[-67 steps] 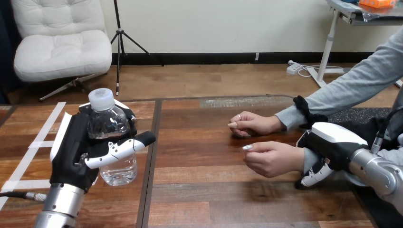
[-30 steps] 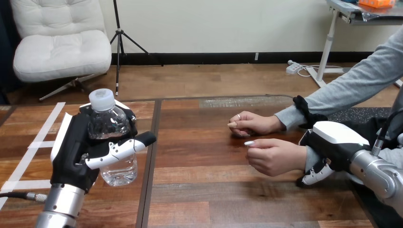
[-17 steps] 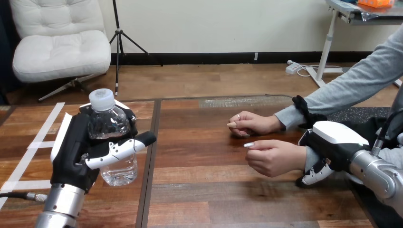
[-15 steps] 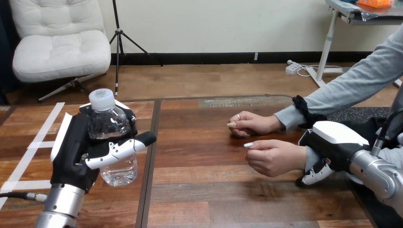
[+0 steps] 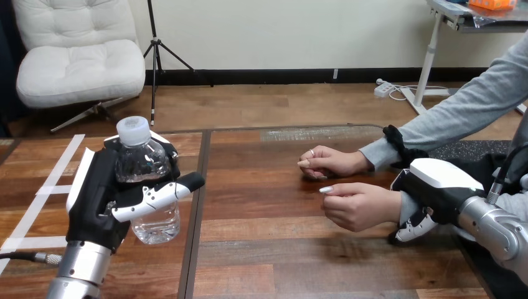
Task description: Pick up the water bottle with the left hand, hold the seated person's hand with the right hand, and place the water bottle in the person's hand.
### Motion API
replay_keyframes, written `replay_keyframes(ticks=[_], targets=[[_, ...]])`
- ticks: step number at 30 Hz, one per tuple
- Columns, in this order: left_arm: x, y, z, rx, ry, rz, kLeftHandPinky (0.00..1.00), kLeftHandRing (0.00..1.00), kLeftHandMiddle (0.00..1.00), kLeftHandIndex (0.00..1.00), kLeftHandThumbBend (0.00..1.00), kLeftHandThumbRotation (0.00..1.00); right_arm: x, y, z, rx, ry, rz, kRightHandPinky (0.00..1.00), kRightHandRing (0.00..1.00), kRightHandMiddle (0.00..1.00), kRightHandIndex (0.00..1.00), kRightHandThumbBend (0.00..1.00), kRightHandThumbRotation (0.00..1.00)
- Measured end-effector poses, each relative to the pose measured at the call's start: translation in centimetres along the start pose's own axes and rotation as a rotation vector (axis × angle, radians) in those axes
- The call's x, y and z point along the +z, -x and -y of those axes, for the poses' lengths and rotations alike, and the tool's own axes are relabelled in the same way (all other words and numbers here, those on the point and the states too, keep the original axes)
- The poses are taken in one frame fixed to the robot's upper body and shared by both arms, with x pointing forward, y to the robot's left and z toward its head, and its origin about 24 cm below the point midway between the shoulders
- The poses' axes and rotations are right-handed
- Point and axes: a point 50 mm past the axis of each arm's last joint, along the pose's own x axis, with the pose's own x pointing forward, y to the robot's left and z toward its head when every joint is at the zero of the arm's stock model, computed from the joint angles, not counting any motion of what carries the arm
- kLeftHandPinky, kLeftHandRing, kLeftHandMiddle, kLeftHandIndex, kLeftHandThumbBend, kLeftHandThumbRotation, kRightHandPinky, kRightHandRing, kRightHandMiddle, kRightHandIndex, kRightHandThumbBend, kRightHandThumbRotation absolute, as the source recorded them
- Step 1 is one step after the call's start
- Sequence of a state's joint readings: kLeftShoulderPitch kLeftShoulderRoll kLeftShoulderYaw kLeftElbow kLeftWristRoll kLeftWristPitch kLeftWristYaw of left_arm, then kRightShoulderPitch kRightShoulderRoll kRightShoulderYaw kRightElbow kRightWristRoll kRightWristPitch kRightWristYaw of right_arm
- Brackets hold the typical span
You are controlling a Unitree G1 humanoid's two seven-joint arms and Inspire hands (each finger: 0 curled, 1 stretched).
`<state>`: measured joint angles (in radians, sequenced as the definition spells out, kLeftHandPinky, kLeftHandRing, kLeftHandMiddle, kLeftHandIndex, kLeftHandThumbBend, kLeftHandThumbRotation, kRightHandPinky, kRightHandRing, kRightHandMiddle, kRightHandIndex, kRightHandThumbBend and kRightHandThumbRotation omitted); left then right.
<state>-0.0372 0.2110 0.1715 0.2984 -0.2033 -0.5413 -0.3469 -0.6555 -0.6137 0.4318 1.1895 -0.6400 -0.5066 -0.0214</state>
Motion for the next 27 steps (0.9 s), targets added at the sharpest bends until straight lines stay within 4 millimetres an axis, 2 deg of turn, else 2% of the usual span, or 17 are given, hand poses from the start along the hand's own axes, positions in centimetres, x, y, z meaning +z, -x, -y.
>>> replay_keyframes(ticks=[27], targets=[[-0.03,-0.01,0.14,-0.008,0.004,0.000,0.19,0.24,0.30,0.34,0.67,0.00,-0.04,0.05,-0.08,-0.007,-0.001,0.000,0.19,0.23,0.28,0.28,0.72,0.00]])
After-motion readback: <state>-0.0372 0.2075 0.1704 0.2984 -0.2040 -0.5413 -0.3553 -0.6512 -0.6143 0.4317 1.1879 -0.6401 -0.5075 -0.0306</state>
